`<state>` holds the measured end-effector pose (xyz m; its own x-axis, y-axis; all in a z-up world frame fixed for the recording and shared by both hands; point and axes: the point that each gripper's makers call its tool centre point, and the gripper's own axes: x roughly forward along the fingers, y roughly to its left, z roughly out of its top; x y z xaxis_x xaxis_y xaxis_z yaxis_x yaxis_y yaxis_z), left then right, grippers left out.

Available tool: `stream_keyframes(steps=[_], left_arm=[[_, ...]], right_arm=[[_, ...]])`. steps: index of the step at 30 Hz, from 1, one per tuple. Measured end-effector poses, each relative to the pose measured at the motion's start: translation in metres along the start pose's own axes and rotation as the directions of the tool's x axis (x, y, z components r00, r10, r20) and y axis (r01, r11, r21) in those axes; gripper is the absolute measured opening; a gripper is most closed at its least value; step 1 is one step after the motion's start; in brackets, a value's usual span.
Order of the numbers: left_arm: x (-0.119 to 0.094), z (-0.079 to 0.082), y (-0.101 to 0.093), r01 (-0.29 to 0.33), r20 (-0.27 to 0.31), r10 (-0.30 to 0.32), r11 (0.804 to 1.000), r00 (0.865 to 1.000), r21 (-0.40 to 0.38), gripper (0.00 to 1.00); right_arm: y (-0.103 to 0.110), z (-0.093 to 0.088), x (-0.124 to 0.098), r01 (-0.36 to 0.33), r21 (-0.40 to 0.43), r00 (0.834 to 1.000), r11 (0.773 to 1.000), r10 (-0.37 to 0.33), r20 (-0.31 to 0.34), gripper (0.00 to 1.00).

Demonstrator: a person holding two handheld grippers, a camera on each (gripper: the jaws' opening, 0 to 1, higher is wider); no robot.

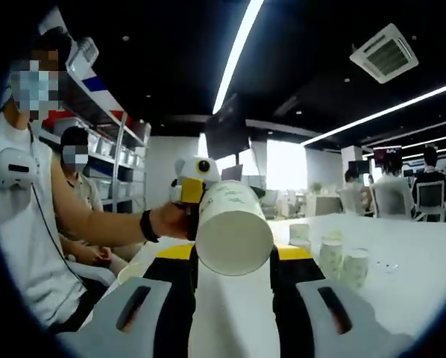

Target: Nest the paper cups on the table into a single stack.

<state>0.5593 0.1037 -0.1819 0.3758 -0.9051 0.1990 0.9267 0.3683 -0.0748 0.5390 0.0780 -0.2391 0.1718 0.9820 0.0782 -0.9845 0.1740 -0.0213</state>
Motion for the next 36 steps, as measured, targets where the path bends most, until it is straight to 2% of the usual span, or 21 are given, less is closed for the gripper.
stream_keyframes(steps=[6,11,14,22,26,28,33,36], left_arm=[[0.012,0.005,-0.001,-0.036,0.005,0.036,0.999,0.999,0.036,0.4],[0.019,0.0,0.009,-0.124,-0.027,0.126,0.991,0.992,0.055,0.35],[0.02,-0.001,0.016,-0.17,-0.036,0.172,0.984,0.984,0.041,0.31],[0.015,-0.002,0.024,-0.255,-0.055,0.252,0.966,0.966,-0.048,0.14],[0.013,-0.004,0.023,-0.274,-0.066,0.269,0.959,0.961,-0.075,0.03],[0.013,-0.006,0.02,-0.269,-0.076,0.263,0.958,0.962,-0.094,0.03],[0.013,-0.007,0.025,-0.277,-0.075,0.273,0.959,0.959,-0.063,0.02],[0.01,-0.006,0.028,-0.292,-0.072,0.291,0.956,0.954,-0.002,0.02]], right_arm=[[-0.006,-0.013,0.001,0.029,0.012,0.999,0.999,-0.029,-0.033,0.41],[-0.015,-0.022,0.002,0.083,0.028,0.997,0.996,-0.083,-0.012,0.41],[-0.018,-0.023,0.0,0.101,0.054,0.995,0.993,-0.102,0.016,0.4],[-0.021,-0.024,-0.002,0.131,0.033,0.991,0.991,-0.132,0.021,0.39],[-0.019,-0.026,-0.002,0.132,0.019,0.991,0.991,-0.132,0.012,0.37],[-0.02,-0.026,-0.002,0.142,0.005,0.99,0.99,-0.142,0.009,0.34],[-0.022,-0.03,-0.003,0.149,0.005,0.989,0.989,-0.149,0.002,0.35],[-0.022,-0.029,-0.006,0.156,0.027,0.987,0.987,-0.156,0.021,0.36]])
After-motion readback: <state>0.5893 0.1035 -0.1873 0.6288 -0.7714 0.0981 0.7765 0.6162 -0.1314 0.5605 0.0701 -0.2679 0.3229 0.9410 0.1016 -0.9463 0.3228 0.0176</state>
